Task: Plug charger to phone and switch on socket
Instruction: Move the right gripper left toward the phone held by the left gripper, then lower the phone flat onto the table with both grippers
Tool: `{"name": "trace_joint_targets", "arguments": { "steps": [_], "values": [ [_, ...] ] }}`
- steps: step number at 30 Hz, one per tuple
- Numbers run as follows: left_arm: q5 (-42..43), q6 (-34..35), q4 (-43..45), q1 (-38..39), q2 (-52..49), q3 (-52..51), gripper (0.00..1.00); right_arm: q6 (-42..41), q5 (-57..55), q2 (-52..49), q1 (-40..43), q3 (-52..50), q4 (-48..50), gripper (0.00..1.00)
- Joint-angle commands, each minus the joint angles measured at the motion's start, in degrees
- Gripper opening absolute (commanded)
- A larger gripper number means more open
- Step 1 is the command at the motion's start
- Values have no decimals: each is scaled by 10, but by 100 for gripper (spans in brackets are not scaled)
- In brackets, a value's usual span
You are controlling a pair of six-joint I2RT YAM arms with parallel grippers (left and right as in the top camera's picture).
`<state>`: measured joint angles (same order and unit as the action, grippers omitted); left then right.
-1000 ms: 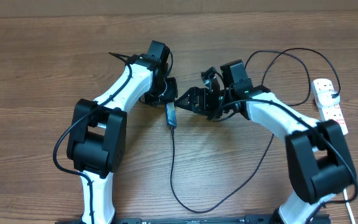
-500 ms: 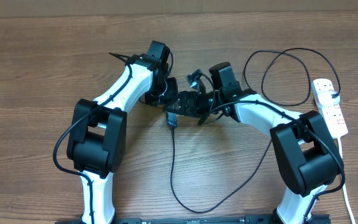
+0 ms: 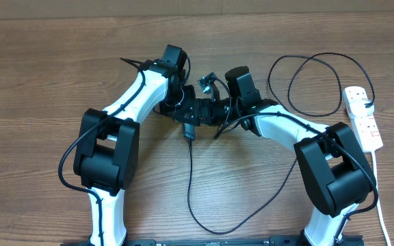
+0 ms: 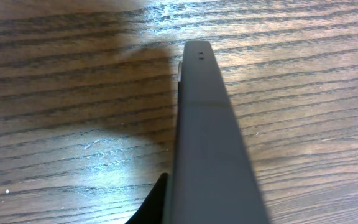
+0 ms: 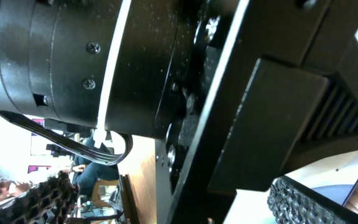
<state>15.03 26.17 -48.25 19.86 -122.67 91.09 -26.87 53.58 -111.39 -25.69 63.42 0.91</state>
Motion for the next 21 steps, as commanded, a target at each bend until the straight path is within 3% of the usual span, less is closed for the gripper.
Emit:
{"name": "trace_joint_targets", "arguments": {
  "steps": [1, 15, 21],
  "values": [
    [16, -9, -1, 1, 20, -3, 10, -3, -12, -2, -9, 7, 6, 100],
    [15, -9, -2, 0, 20, -3, 10, -3, -32, -2, -33, 7, 9, 100],
    [13, -9, -2, 0, 20, -3, 21, -3, -32, -2, -31, 7, -17, 100]
  ]
}}
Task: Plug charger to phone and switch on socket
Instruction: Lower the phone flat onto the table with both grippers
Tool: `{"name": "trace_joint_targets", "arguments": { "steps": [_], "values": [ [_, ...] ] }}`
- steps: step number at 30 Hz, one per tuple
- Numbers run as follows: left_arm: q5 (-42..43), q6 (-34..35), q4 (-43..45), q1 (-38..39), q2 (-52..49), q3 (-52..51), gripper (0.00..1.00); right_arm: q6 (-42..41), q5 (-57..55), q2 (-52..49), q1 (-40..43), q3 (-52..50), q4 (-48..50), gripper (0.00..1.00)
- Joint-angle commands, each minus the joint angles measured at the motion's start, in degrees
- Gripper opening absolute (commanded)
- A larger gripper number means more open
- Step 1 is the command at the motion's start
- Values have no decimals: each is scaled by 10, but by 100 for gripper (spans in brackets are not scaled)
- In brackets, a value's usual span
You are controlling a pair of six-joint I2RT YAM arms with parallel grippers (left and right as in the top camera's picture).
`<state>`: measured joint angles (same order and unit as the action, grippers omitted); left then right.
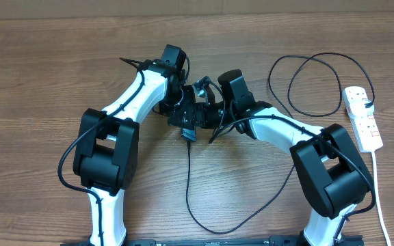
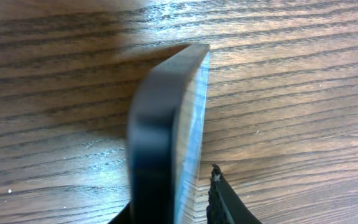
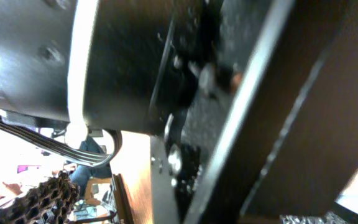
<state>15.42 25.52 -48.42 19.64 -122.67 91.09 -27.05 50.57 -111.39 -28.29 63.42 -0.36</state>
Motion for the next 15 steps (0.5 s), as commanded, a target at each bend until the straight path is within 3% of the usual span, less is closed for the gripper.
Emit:
{"name": "trace_joint_targets", "arguments": {
  "steps": [1, 15],
  "values": [
    [8, -3, -1, 3, 20, -3, 23, -1, -1, -2, -5, 7, -7, 100],
    [7, -18, -11, 3, 20, -3, 27, 6, 10, 3, 21, 7, -54, 100]
  ]
}}
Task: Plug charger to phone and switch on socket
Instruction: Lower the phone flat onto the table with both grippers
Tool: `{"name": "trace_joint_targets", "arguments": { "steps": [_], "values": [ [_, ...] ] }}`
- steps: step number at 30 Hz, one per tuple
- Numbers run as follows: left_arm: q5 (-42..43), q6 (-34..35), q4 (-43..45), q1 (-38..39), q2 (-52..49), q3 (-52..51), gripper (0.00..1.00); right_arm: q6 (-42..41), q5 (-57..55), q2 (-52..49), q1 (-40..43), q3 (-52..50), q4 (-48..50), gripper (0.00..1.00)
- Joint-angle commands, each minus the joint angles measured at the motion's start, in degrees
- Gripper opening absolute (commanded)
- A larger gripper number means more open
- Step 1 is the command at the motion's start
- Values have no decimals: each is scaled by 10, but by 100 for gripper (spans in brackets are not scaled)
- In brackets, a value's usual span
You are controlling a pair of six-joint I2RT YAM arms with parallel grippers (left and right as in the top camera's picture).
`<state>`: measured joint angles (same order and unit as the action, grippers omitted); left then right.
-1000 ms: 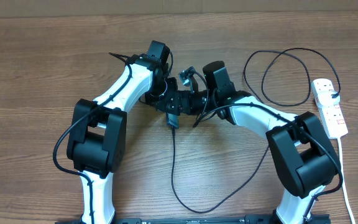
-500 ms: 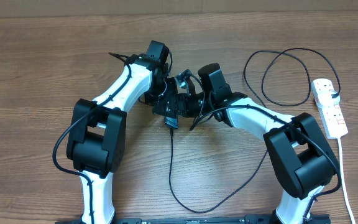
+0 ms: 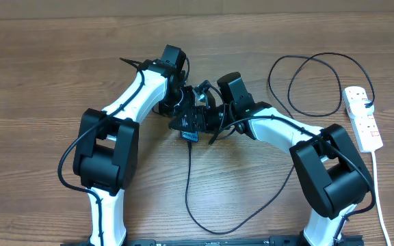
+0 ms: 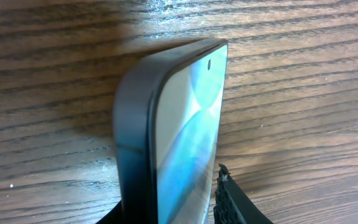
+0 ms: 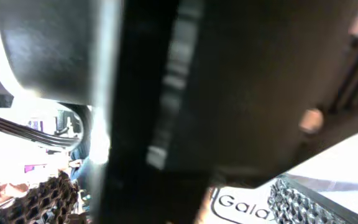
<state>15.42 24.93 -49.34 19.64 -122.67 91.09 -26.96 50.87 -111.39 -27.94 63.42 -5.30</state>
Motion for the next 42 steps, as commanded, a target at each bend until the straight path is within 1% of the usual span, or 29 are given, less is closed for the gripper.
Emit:
{"name": "trace_joint_targets", "arguments": {
  "steps": [1, 9, 15, 18, 20, 22, 25, 27, 31, 33, 42],
  "values": [
    [7, -12, -3, 3, 20, -3, 27, 5, 7, 6, 26, 7, -11, 100],
    [7, -18, -6, 3, 20, -3, 28, 16, -2, 18, 88, 7, -67, 100],
    [7, -18, -11, 3, 20, -3, 30, 15, -109, 17, 94, 7, -167, 100],
    [7, -18, -14, 3, 20, -3, 31, 16, -129, 17, 93, 7, -193, 100],
    [7, -18, -14, 3, 20, -3, 32, 15, -129, 17, 93, 7, -197, 100],
    [7, -18, -17, 3, 20, -3, 37, 15, -129, 17, 93, 7, -197, 100],
    [7, -18, -20, 3, 20, -3, 37, 15, -129, 17, 93, 7, -198, 100],
    [7, -18, -23, 3, 20, -3, 41, 16, -129, 17, 93, 7, -199, 100],
    [6, -18, -27, 3, 20, -3, 42, 16, -129, 17, 93, 7, -203, 100],
    [5, -18, -29, 3, 20, -3, 45, 16, -129, 17, 93, 7, -205, 100],
    [5, -18, -33, 3, 20, -3, 47, 16, -129, 17, 93, 7, -208, 100]
  ]
}}
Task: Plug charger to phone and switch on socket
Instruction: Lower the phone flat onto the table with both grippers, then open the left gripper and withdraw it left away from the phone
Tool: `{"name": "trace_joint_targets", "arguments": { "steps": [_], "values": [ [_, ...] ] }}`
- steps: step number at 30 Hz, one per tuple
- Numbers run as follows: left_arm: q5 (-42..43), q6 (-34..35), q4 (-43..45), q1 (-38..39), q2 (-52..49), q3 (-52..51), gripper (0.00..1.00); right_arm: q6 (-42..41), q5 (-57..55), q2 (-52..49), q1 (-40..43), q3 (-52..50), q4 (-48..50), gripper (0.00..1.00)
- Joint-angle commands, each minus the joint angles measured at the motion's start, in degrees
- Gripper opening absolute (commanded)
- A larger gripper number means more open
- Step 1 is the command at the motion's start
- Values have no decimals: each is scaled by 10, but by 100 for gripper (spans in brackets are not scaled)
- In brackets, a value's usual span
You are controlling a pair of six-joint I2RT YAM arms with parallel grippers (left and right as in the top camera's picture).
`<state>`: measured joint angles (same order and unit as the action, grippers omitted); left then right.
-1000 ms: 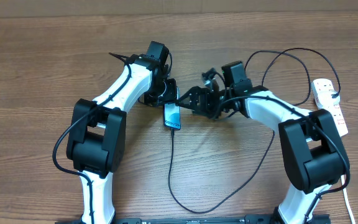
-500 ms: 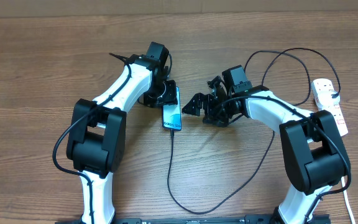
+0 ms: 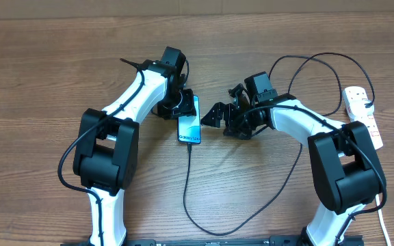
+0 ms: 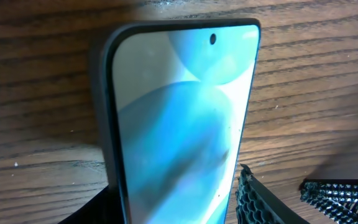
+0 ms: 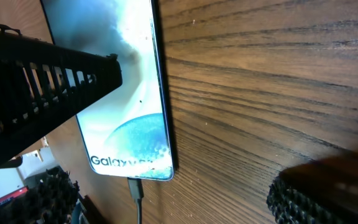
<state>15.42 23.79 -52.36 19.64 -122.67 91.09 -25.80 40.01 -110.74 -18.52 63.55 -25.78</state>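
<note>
The phone (image 3: 190, 118) lies flat on the table, its blue screen lit and facing up. The black charger cable (image 3: 187, 179) is plugged into its bottom end (image 5: 135, 188). My left gripper (image 3: 181, 107) is open, with the phone (image 4: 179, 118) lying between its fingers (image 4: 253, 200). My right gripper (image 3: 217, 119) is open to the right of the phone, clear of it, and the phone (image 5: 120, 112) shows in its wrist view. The white socket strip (image 3: 362, 117) lies at the far right; its switch position cannot be made out.
The cable runs from the phone toward the front edge, curves right and loops (image 3: 313, 85) at the back before reaching the strip. A white lead (image 3: 382, 205) runs from the strip toward the front. Wood tabletop (image 3: 46, 82) all round.
The phone was tilted on its long edge between both grippers; it now lies flat, screen up. My right gripper has drawn back to the right, and the left fingers stand wider apart.
At first the phone stood on edge in my left gripper, cable attached, with my right gripper pressed close. It then leaned over more at each moment as the left fingers spread. Now it lies flat and the right gripper is clear.
</note>
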Motion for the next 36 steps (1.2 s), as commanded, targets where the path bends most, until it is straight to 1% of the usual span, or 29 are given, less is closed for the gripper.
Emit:
{"name": "trace_joint_targets", "arguments": {
  "steps": [1, 3, 9, 16, 18, 20, 22, 26, 27, 29, 34, 36],
  "values": [
    [5, -7, -4, 3, 20, -3, 48, 4, -21, 11, -2, 5, -3, 100],
    [5, -7, -8, 3, 20, -3, 50, 4, -21, 11, -2, 5, -3, 100],
    [-20, -7, -20, 3, 20, -3, 50, 4, -21, 11, -2, 5, -5, 100],
    [-24, -7, -21, 3, 20, -3, 51, 4, -21, 11, -2, 5, -5, 100],
    [-30, -7, -21, 2, 20, -3, 49, 4, -21, 11, -2, 5, -5, 100],
    [-34, -7, -22, -2, 20, -3, 45, 4, -21, 11, -2, 5, -7, 100],
    [-29, -7, -23, -10, 21, -2, 33, 4, -35, 11, -2, 5, -14, 100],
    [18, -7, -23, -48, 21, 3, 25, 4, -75, 11, -2, 5, -35, 100],
    [36, -7, -23, -61, 21, 4, 20, 4, -81, 11, -2, 5, -40, 100],
    [75, -7, -23, -90, 21, 5, 4, 5, -85, 11, -2, 5, -44, 100],
    [148, -7, -36, -157, 21, 5, 4, 4, -85, 11, -2, 5, -43, 100],
    [162, -7, -47, -182, 21, 5, 4, 4, -85, 11, -2, 5, -43, 100]
  ]
}}
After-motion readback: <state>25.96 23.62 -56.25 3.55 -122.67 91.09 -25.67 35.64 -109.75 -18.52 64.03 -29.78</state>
